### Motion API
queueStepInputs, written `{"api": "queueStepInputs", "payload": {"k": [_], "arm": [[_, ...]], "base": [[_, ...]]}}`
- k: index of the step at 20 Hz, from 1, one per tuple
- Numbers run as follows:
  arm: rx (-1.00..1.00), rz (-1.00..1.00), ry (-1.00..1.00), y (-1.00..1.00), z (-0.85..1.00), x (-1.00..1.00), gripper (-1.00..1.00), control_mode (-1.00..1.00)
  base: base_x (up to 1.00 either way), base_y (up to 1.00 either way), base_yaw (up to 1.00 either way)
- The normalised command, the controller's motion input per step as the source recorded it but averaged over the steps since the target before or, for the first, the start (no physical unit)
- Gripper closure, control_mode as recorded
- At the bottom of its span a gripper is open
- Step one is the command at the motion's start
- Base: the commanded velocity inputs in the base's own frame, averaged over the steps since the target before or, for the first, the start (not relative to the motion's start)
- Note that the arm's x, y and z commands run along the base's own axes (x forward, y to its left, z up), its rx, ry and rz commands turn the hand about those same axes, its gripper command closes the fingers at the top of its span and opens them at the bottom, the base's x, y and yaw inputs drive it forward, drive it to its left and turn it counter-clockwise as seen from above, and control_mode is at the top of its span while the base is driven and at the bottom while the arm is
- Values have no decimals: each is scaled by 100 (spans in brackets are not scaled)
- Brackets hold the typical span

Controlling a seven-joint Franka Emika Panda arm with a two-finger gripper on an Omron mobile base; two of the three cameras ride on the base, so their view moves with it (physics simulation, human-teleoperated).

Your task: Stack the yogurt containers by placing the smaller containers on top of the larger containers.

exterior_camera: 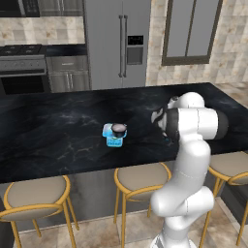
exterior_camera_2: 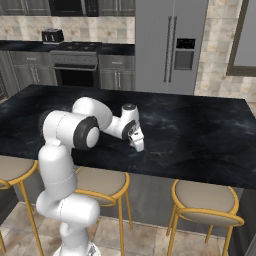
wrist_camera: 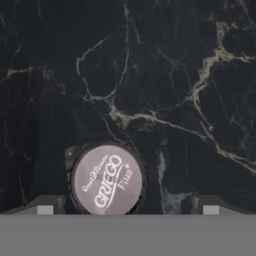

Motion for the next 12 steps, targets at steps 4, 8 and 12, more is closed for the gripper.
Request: {"api": "queueStepInputs", "payload": {"k": [4,8,12], "arm": [[0,1,1,-9,-17,13,-100,-100],[0,1,0,-9,-9,20,-100,-100],[0,0,0,-4,-2,8,-100,-100]], "base": [[0,0,0],[0,0,0],[0,0,0]]}}
